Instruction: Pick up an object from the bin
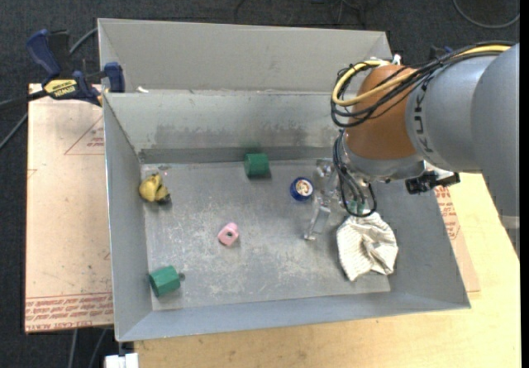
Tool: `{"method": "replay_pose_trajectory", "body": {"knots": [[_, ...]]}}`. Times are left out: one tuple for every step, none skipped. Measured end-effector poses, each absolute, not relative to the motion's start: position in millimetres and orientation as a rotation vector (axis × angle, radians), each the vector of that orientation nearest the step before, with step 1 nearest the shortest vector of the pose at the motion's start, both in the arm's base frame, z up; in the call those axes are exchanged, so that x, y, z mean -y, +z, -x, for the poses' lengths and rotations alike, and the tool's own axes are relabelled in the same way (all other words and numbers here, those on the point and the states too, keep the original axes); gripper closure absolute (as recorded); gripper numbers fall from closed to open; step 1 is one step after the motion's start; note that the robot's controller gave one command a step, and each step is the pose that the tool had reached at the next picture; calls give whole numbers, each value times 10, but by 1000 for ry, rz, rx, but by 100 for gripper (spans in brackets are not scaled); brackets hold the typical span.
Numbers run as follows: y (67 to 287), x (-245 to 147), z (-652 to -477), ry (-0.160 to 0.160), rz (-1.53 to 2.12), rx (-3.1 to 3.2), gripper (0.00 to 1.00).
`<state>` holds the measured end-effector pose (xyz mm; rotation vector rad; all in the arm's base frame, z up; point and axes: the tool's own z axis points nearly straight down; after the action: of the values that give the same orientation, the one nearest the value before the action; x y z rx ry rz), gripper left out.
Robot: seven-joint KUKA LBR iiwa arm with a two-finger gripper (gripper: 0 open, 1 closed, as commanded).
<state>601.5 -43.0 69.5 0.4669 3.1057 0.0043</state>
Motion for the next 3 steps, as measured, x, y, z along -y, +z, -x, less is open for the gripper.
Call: {"method": "replay_pose_trajectory", "body": {"knots": [[699,482,-6035,7,-547,-3089,100],[699,482,-6035,7,-547,-3089,100],[699,482,-6035,7,-547,-3089,100]]}}
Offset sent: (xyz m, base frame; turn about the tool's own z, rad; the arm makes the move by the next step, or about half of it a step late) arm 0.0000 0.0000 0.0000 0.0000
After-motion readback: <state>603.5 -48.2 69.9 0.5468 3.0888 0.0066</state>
